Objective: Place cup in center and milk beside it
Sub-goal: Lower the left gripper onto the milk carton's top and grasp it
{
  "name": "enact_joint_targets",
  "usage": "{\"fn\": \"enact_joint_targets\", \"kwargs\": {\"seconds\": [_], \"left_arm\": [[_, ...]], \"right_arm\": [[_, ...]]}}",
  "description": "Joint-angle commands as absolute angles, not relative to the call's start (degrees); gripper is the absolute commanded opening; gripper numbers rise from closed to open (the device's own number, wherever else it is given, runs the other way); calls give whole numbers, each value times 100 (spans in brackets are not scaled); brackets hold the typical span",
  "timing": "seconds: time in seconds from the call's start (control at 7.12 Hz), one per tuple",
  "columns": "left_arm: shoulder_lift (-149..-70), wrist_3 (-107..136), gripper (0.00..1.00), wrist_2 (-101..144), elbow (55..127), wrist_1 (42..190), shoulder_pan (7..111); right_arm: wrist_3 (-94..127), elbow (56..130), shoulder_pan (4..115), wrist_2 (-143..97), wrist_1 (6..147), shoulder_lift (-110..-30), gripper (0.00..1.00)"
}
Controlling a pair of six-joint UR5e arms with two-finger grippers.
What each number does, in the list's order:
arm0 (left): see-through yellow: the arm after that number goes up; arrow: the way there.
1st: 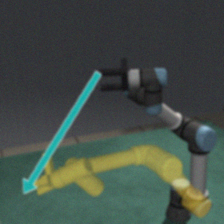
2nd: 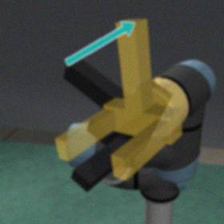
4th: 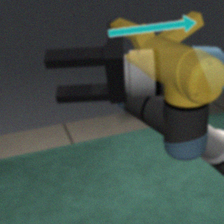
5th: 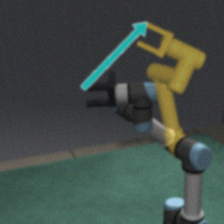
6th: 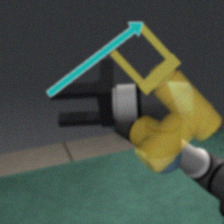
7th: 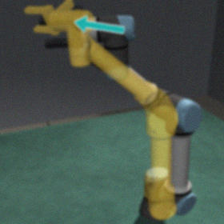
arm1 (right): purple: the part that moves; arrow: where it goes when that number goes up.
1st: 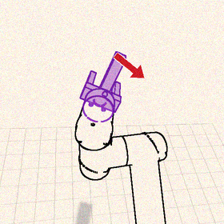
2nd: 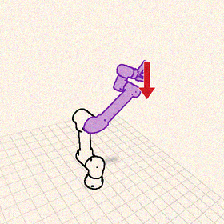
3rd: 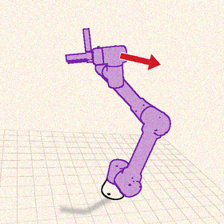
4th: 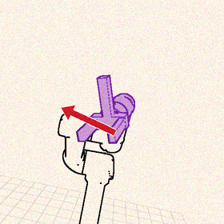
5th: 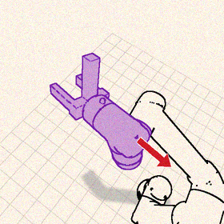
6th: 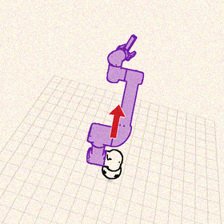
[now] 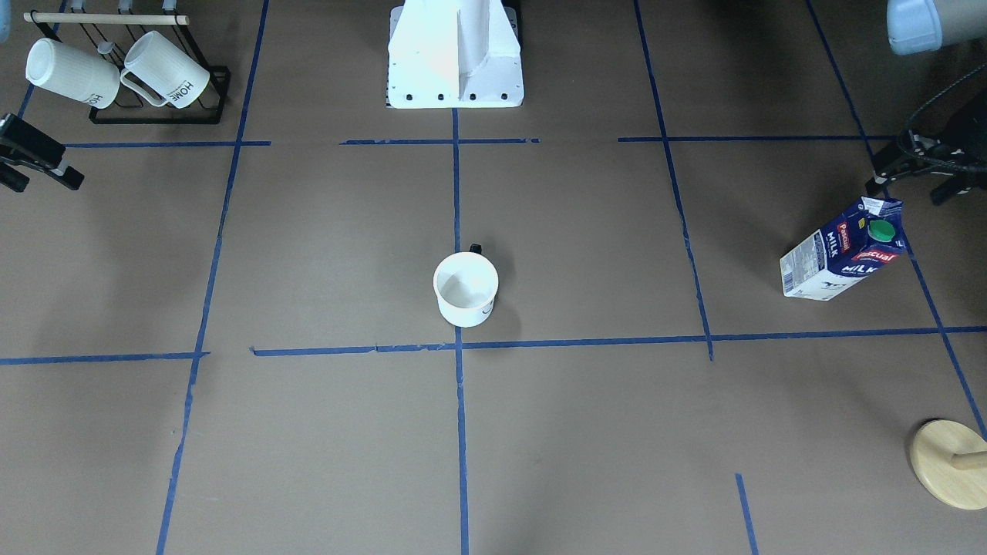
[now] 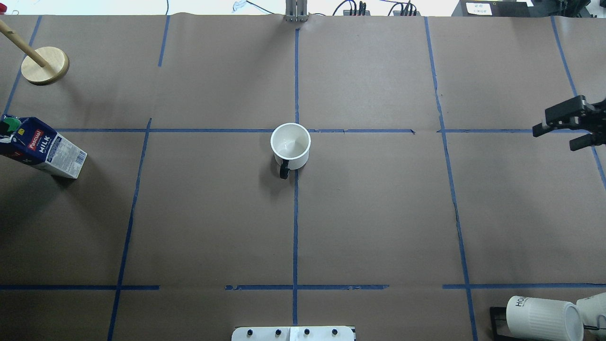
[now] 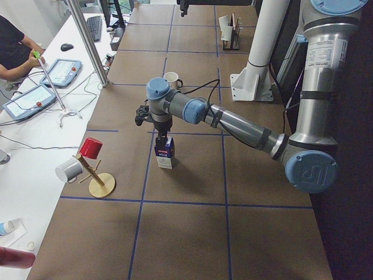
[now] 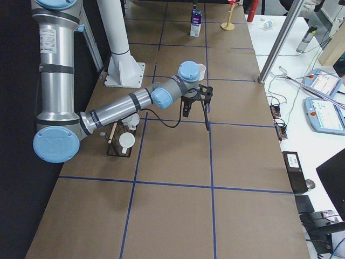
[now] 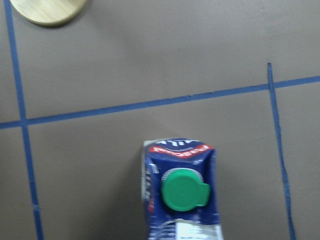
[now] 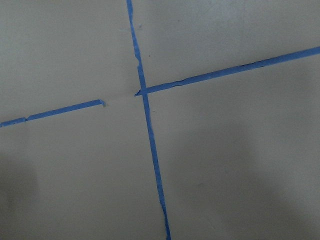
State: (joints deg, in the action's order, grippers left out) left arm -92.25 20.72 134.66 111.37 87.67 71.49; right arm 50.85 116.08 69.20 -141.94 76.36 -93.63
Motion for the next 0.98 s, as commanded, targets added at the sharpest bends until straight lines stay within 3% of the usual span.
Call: {"fn": "enact_joint_targets", "kwargs": {"seconds": [0.0,0.84], "left_arm": [[-9281,2188,100,13369,11049,8771,6900],[-9623,2171,100,13236,10504,8780,6812]], "right_arm": [[4966,11619,6952,-14186,7620,-9475,100],[4957,11619,6952,-14186,7611,-9501,100]]}}
